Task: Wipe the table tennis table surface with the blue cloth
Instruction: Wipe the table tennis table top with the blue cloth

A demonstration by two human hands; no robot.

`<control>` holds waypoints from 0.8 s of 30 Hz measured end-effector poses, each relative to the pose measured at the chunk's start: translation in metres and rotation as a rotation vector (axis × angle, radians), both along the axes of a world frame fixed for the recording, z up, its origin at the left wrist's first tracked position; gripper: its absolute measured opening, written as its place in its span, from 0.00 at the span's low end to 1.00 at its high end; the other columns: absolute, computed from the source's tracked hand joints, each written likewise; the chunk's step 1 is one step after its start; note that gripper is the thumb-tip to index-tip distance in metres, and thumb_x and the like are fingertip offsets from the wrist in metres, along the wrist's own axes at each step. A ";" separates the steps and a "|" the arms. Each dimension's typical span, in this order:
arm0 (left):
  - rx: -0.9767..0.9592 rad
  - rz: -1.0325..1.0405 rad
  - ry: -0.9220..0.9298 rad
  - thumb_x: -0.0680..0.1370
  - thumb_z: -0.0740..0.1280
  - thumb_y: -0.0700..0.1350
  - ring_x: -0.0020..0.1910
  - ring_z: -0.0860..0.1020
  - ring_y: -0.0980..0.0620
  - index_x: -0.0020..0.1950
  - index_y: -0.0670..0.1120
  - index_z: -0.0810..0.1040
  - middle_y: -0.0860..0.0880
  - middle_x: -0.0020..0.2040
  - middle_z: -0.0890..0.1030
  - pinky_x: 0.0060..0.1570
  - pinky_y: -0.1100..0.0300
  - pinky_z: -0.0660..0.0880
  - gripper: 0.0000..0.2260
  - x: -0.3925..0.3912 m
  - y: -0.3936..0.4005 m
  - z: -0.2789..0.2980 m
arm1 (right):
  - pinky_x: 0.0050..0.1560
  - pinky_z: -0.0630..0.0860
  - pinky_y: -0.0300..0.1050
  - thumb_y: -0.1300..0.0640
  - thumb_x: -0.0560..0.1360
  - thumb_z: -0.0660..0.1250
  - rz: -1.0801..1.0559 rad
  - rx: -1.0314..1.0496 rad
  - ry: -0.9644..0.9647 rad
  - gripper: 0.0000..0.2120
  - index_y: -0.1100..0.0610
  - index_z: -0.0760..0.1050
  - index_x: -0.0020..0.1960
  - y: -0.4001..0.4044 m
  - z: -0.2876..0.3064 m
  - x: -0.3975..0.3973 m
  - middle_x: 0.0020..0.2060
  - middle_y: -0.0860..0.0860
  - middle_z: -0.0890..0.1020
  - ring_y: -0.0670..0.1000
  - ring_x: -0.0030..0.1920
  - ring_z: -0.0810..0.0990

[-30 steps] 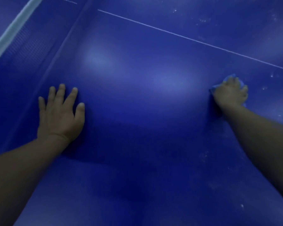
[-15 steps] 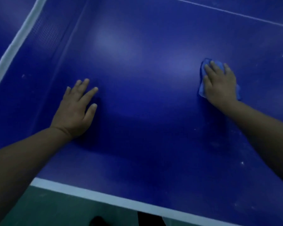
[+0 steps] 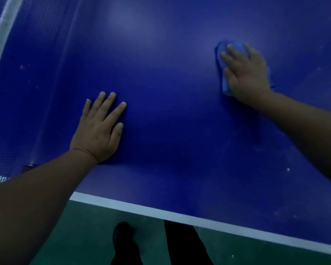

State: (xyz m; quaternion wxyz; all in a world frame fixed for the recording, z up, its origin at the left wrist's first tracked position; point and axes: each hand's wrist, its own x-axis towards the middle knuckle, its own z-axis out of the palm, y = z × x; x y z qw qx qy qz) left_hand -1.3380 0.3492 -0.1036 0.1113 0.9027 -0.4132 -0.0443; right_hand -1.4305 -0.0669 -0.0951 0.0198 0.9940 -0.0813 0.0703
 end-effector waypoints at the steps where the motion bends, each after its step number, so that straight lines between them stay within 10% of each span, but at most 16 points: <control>1: -0.004 0.000 0.008 0.82 0.52 0.53 0.80 0.55 0.41 0.78 0.46 0.66 0.42 0.79 0.61 0.78 0.46 0.43 0.25 0.000 0.001 0.000 | 0.70 0.63 0.65 0.51 0.84 0.53 -0.120 0.047 -0.009 0.22 0.53 0.64 0.76 0.006 0.001 0.000 0.73 0.54 0.71 0.66 0.72 0.67; 9: 0.010 -0.001 0.053 0.81 0.51 0.54 0.80 0.53 0.42 0.78 0.46 0.65 0.42 0.80 0.60 0.78 0.46 0.42 0.26 0.002 0.001 0.004 | 0.75 0.56 0.63 0.47 0.82 0.55 0.776 0.110 0.284 0.23 0.47 0.65 0.76 0.149 0.012 -0.155 0.76 0.47 0.66 0.61 0.78 0.58; 11: 0.017 0.002 0.063 0.81 0.50 0.55 0.80 0.52 0.42 0.78 0.46 0.65 0.42 0.80 0.59 0.78 0.43 0.43 0.27 0.002 0.001 0.005 | 0.74 0.57 0.63 0.48 0.83 0.53 0.671 0.046 0.239 0.22 0.49 0.64 0.76 0.117 0.005 -0.145 0.75 0.50 0.67 0.63 0.76 0.61; 16: 0.001 -0.001 0.079 0.81 0.49 0.56 0.80 0.51 0.42 0.79 0.47 0.64 0.43 0.81 0.58 0.78 0.42 0.43 0.28 0.001 0.003 0.006 | 0.69 0.65 0.66 0.49 0.83 0.53 -0.384 0.125 -0.074 0.21 0.52 0.69 0.74 0.113 -0.001 -0.102 0.72 0.55 0.73 0.69 0.70 0.68; 24: 0.033 -0.011 0.096 0.81 0.47 0.56 0.81 0.48 0.43 0.80 0.48 0.60 0.43 0.81 0.55 0.78 0.42 0.42 0.29 0.000 0.003 0.008 | 0.75 0.57 0.60 0.49 0.82 0.57 0.140 0.161 0.154 0.21 0.48 0.68 0.74 0.257 0.008 -0.226 0.76 0.48 0.66 0.60 0.77 0.60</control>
